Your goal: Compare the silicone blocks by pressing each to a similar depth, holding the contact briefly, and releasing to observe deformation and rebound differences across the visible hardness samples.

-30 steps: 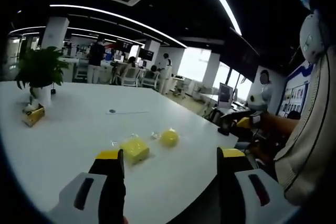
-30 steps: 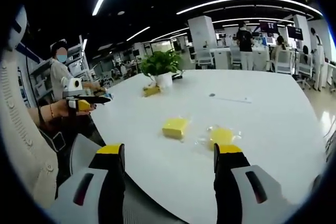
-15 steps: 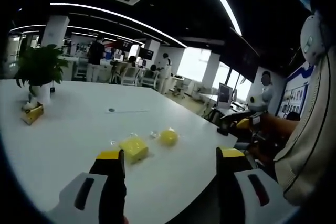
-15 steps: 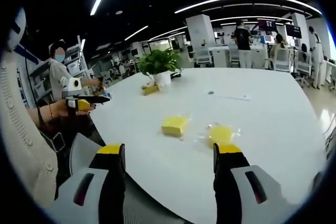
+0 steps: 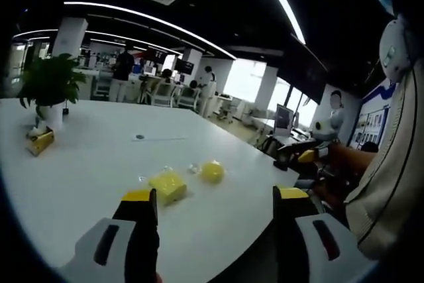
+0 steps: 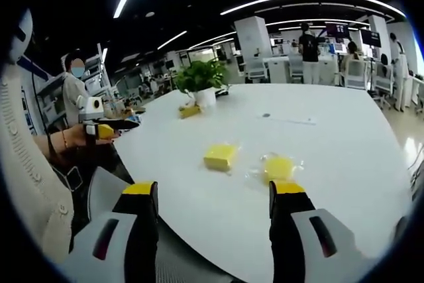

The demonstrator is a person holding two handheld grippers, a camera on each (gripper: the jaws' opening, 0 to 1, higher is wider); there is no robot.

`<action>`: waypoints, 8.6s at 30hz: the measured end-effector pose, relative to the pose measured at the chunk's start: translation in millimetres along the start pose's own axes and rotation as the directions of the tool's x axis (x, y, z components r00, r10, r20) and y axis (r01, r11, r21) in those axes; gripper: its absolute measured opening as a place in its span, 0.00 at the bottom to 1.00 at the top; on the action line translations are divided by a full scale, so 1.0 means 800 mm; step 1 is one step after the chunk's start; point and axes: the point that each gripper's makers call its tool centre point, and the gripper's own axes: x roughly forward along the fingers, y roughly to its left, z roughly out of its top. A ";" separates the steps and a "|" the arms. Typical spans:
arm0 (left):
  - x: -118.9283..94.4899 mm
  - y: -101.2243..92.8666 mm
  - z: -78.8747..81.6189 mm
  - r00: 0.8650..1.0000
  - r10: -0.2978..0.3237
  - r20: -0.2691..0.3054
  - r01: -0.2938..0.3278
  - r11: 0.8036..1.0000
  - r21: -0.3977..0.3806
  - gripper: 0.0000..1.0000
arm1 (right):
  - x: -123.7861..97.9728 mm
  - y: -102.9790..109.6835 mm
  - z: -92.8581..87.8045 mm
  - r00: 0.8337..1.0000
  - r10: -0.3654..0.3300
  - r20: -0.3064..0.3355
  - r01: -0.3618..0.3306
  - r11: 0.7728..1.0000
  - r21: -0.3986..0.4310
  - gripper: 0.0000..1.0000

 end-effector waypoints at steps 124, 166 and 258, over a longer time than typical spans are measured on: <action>0.227 0.218 -0.033 0.999 0.025 -0.044 -0.040 0.928 -0.371 0.00 | 0.060 -0.055 -0.052 0.983 -0.043 -0.179 0.065 0.991 0.118 0.60; 0.178 -0.035 0.158 0.964 -0.246 -0.101 0.259 0.953 0.157 0.00 | 0.106 0.007 0.166 0.925 0.243 -0.291 -0.371 0.742 -0.558 0.60; 0.163 -0.114 0.161 0.910 -0.373 -0.180 0.413 0.839 0.355 0.00 | 0.152 0.075 0.104 0.649 0.249 -0.719 -0.707 0.546 -0.449 0.06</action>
